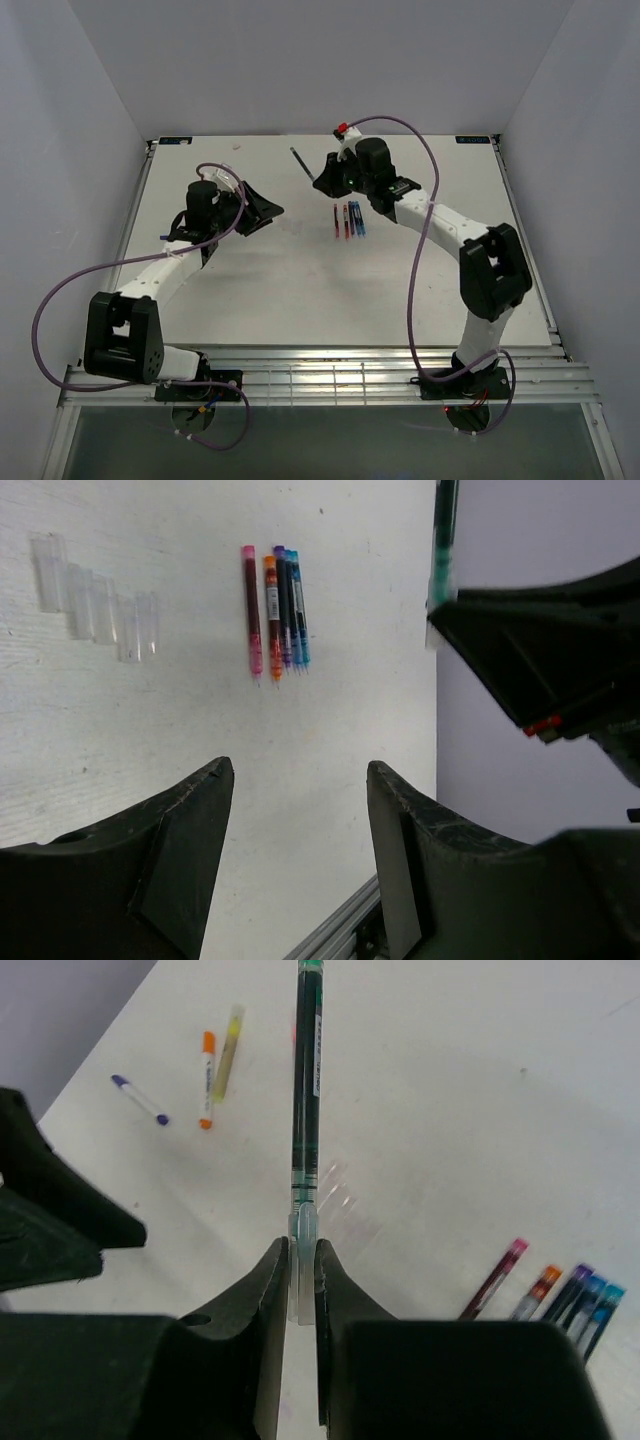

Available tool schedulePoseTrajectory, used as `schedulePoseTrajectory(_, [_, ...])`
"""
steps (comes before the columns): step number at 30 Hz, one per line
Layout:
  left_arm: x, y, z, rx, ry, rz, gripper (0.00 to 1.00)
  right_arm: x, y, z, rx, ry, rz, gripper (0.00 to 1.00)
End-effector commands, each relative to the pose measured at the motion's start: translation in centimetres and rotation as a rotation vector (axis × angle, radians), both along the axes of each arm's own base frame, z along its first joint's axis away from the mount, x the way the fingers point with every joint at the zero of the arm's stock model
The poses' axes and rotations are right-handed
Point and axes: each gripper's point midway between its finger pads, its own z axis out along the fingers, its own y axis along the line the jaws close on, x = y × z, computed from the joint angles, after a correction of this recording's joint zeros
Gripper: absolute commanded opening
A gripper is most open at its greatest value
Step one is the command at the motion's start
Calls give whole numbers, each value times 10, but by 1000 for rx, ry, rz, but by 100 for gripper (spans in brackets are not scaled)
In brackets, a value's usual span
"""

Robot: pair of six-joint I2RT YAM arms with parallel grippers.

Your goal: Open the pen caps

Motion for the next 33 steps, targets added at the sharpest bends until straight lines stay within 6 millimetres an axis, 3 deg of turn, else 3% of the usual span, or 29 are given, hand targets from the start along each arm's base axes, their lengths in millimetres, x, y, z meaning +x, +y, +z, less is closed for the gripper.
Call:
schedulePoseTrajectory(1, [-21, -7, 21, -79, -10, -46, 66, -48, 7, 9, 115, 39, 12, 8])
schedulePoseTrajectory(4, [-32, -14, 35, -140, -38, -84, 67, -87, 5, 1, 160, 92, -5, 8])
schedulePoseTrajectory(9, [-53, -19, 29, -173, -20, -129, 69, -140, 10, -4, 264, 147, -8, 8])
schedulePoseTrajectory(10, [-56, -18, 31, -172, -33, -131, 69, -147, 10, 5, 300, 139, -12, 8])
schedulePoseTrajectory(11, [-58, -17, 29, -172, -27, -129, 69, -156, 9, -6, 288, 154, -21, 8])
schedulePoseTrajectory(21, [-70, -16, 14, -163, 0, -132, 69, -182, 7, 2, 333, 158, -20, 8])
schedulePoseTrajectory(33, [-62, -16, 24, -160, -25, -124, 67, -191, 23, -1, 328, 186, 29, 8])
